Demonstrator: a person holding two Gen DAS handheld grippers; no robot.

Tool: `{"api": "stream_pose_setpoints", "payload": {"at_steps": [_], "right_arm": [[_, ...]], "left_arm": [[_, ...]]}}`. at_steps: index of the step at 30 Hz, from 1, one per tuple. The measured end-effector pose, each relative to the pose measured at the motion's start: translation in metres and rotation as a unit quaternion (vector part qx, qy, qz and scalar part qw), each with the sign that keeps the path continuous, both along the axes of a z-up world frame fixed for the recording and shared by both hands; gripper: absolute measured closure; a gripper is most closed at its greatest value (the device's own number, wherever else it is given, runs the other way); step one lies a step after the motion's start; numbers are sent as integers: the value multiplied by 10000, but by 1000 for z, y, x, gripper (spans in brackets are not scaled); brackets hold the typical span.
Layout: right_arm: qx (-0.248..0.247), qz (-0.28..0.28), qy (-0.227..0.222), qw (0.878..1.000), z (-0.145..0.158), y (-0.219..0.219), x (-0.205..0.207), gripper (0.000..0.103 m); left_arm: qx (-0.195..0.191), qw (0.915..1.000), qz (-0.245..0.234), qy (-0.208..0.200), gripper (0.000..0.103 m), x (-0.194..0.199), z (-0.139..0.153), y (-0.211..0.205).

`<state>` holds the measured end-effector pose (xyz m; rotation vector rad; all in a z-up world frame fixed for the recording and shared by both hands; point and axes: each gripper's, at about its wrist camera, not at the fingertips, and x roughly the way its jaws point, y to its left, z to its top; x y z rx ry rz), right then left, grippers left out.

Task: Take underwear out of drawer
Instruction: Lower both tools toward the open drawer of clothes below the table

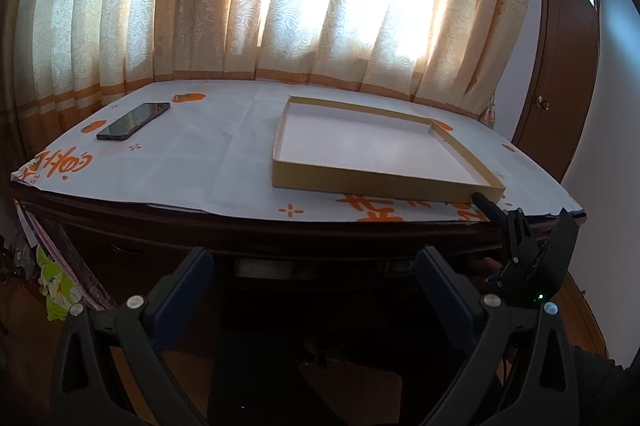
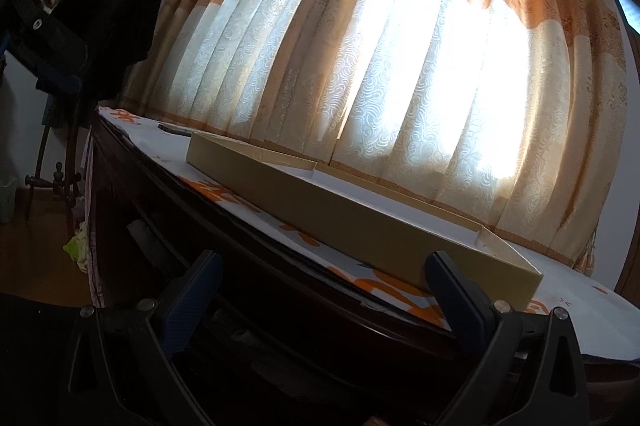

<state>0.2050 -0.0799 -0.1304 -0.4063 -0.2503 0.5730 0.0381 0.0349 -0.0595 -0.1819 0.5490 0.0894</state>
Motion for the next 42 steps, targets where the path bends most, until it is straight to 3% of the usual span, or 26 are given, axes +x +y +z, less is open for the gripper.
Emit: {"api": "stream_pose_setpoints", "payload": {"at_steps": [20, 42], "right_arm": [[40, -227, 183, 9996, 0, -10, -18, 1], [-288, -281, 567, 9976, -7, -15, -48, 1]], "left_arm": [[-31, 10000, -27, 0, 0, -2, 3, -3], [-53, 10000, -58, -44, 0, -5, 12, -4]]}}
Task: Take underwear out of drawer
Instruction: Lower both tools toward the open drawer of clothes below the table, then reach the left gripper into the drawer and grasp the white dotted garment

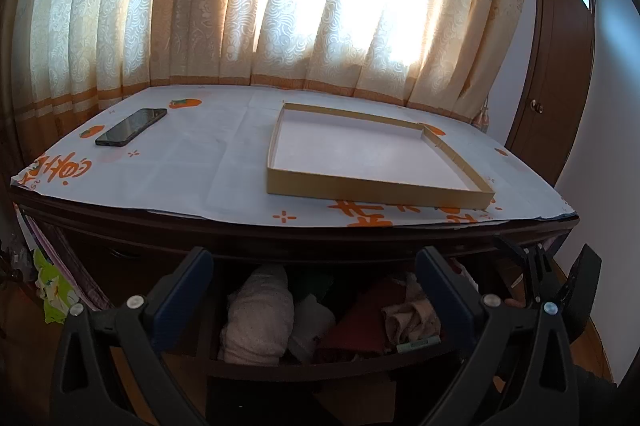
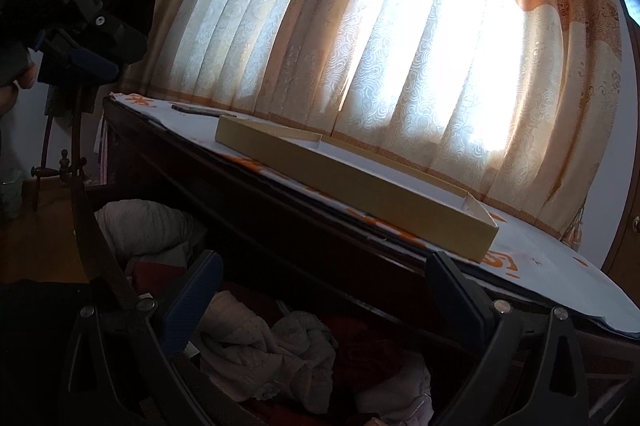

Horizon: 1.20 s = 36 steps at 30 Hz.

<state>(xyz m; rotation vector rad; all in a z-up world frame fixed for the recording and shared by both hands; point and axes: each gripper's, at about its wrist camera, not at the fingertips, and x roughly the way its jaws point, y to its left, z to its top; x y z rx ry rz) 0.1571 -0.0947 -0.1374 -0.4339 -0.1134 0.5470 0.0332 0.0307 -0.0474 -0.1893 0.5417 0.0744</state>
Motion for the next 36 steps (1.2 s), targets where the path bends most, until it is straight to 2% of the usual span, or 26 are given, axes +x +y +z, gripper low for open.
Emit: {"api": "stream_pose_setpoints", "payload": {"at_steps": [15, 36], "right_arm": [[-155, -6, 439, 9989, -3, -2, -13, 1], [-172, -50, 770, 9969, -5, -10, -27, 1]], "left_arm": [[13, 10000, -24, 57, 0, -1, 2, 4], [-53, 10000, 63, 34, 0, -3, 7, 18]]}}
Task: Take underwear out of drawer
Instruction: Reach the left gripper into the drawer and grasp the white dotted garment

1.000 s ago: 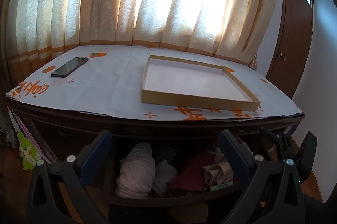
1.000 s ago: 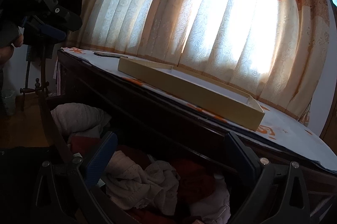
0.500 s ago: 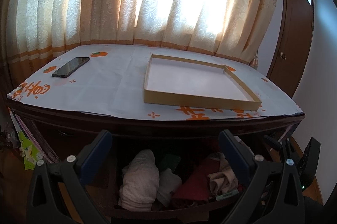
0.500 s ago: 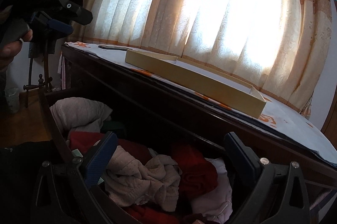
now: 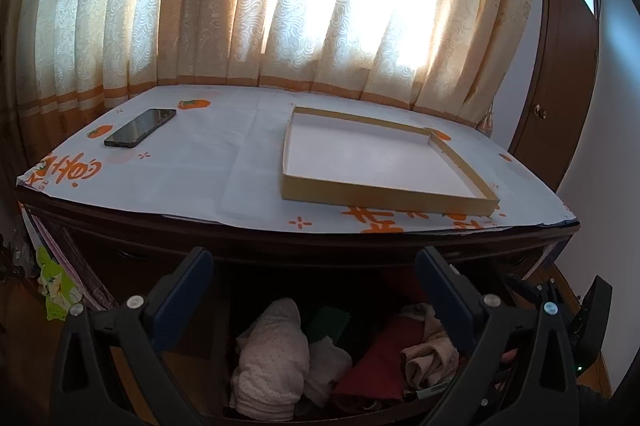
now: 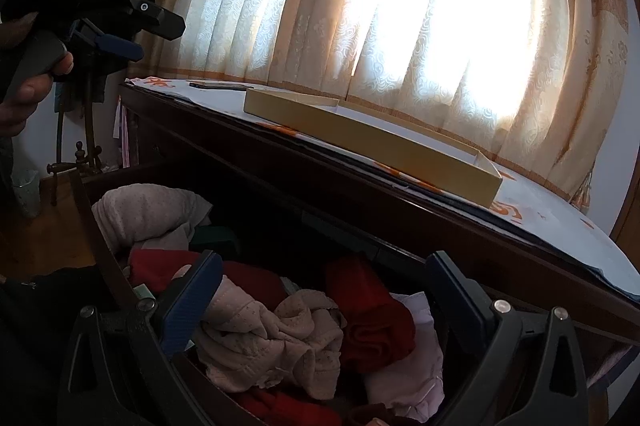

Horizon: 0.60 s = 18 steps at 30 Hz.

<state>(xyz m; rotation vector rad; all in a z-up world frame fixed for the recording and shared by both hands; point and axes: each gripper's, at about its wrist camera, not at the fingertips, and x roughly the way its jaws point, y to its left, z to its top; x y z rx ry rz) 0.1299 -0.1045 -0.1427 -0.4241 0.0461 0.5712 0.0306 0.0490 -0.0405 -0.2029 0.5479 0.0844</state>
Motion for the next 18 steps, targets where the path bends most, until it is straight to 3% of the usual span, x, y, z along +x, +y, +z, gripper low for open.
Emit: {"api": "stream_pose_setpoints", "payload": {"at_steps": [18], "right_arm": [[-191, -58, 243, 9995, -1, 2, -3, 1]], "left_arm": [[149, 9998, -24, 149, 0, 0, 0, 4]]}}
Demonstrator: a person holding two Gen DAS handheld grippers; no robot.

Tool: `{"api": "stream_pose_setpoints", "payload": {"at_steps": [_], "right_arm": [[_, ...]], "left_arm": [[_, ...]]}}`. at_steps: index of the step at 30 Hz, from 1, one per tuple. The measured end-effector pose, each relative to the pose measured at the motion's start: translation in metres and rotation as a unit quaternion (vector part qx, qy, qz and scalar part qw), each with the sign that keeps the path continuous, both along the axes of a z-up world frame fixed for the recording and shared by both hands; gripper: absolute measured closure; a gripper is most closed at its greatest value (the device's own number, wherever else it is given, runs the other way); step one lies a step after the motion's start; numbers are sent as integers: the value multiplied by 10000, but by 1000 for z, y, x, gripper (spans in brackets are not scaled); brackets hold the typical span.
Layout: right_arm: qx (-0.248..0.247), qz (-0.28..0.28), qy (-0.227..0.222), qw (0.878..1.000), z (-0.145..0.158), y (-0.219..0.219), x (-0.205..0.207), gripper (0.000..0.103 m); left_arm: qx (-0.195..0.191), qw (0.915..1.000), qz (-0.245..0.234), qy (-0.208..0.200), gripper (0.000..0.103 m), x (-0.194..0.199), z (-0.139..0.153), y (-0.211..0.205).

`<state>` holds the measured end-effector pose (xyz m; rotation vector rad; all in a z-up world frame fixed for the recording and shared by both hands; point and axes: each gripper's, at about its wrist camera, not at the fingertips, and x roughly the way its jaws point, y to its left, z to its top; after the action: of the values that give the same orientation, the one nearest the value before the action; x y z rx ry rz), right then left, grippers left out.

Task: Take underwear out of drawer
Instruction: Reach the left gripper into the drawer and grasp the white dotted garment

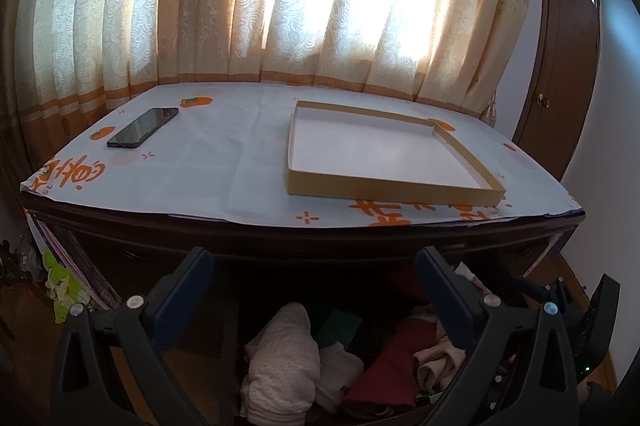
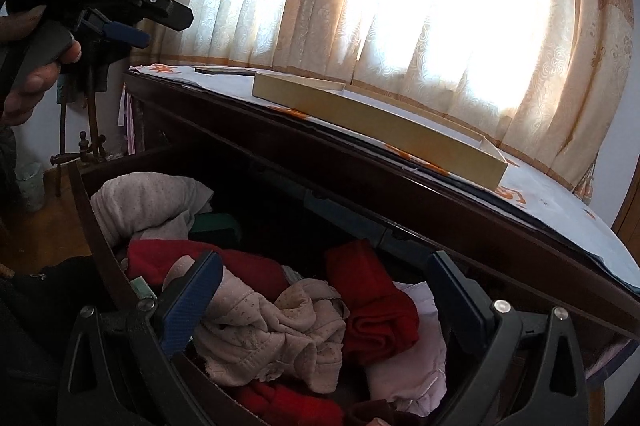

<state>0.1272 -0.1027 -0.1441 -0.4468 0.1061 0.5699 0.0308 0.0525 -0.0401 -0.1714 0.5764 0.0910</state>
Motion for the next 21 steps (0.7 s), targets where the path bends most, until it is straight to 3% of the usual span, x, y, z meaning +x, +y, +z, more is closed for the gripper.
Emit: {"api": "stream_pose_setpoints", "payload": {"at_steps": [17, 21], "right_arm": [[-348, 97, 393, 9986, 1, 10, 6, 1], [-271, 126, 551, 9980, 2, 8, 9, 1]], "left_arm": [[200, 9990, -262, 285, 0, 6, -6, -7], [326, 9969, -395, 600, 0, 16, -20, -10]]}}
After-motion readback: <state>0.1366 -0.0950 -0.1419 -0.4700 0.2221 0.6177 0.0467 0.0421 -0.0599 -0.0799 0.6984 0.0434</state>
